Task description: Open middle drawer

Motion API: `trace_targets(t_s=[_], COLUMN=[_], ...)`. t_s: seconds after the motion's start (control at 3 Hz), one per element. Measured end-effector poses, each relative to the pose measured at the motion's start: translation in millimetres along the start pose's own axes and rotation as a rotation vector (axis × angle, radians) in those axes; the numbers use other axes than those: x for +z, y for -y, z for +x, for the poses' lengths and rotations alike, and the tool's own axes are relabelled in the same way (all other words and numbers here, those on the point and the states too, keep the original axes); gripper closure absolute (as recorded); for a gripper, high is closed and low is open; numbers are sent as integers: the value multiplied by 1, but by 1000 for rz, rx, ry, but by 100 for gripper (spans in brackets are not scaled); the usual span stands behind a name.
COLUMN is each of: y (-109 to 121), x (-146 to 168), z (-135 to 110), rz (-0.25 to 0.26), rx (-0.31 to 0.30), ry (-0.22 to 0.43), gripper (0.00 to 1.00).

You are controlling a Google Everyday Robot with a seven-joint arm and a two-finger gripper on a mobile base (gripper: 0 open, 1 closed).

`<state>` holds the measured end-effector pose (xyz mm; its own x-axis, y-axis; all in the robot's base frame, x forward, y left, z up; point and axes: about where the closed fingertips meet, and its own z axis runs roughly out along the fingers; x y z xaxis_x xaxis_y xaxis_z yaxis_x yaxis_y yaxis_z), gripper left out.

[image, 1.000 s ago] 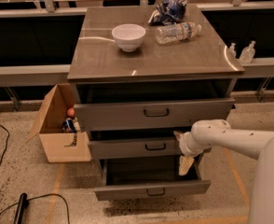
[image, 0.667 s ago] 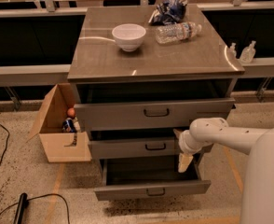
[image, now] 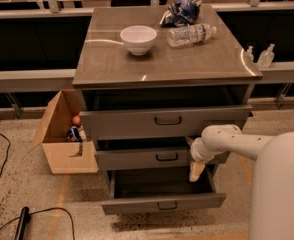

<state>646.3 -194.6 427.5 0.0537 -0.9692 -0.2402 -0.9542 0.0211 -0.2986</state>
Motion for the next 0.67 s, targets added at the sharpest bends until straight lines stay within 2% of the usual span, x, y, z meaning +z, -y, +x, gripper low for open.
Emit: trace_targets(t_s=[0.33,0.67], y=[4,5], x=[5,6], z=[2,3], rz=[3,4], rx=[12,14], ry=[4,8], gripper=[16,39])
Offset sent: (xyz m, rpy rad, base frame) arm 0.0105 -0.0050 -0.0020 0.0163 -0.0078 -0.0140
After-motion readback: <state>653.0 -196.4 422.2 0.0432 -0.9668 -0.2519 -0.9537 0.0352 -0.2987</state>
